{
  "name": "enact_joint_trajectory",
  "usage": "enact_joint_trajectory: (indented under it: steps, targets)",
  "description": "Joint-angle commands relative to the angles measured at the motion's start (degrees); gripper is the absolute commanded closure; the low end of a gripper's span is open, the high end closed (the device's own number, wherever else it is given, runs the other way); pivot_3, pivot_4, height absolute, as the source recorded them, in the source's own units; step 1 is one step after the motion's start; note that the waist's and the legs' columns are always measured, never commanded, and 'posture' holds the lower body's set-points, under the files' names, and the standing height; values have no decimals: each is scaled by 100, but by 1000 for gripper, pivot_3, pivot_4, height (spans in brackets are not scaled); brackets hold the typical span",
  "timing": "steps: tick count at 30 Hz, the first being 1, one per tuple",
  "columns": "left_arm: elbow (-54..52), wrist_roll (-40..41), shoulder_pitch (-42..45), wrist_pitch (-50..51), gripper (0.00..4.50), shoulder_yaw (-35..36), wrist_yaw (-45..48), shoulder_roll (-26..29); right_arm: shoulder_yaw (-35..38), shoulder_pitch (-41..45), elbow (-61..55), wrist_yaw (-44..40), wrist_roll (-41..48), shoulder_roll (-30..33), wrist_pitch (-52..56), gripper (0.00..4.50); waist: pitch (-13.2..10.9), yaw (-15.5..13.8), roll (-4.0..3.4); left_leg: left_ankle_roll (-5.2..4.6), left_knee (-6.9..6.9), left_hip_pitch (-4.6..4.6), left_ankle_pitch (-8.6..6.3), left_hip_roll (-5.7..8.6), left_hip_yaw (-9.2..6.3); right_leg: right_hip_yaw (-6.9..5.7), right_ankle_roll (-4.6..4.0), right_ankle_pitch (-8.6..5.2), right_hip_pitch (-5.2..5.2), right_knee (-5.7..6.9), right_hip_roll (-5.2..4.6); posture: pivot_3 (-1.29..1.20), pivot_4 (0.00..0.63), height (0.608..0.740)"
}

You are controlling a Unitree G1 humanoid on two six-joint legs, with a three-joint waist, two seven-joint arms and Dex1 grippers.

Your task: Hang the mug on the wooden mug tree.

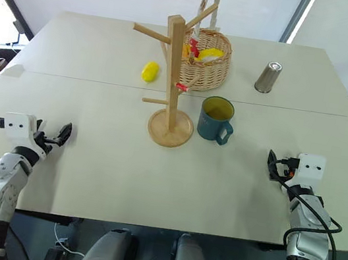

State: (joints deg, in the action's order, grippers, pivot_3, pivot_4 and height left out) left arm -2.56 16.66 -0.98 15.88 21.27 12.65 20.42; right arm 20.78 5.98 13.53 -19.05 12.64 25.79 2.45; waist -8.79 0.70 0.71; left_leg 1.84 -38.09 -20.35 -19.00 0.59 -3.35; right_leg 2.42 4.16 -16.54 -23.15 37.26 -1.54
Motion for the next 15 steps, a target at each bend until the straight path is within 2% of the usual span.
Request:
enact_joint_trajectory:
  steps: [1, 7, 15]
  targets:
    - [-257, -72, 39, 9, 0, 29, -99, 47, 29, 32, -298, 16, 68, -6, -55, 46, 0, 1, 0, 0, 0, 0, 0, 0, 0, 0, 0, 0, 0, 0, 0, 0, 150, 740]
    - [-313, 62, 10, 81, 0, 13, 40, 33, 22, -25, -435, 81, 46, -53, -53, 46, 0, 2, 0, 0, 0, 0, 0, 0, 0, 0, 0, 0, 0, 0, 0, 0, 150, 740]
    - [-599, -271, -15, -259, 0, -781, 605, 104, 101, -434, -1155, 217, 125, -121, 47, 46, 1, -14, -1, 0, 0, -1, 0, 0, 0, 0, 0, 0, 1, -1, -1, 0, 150, 740]
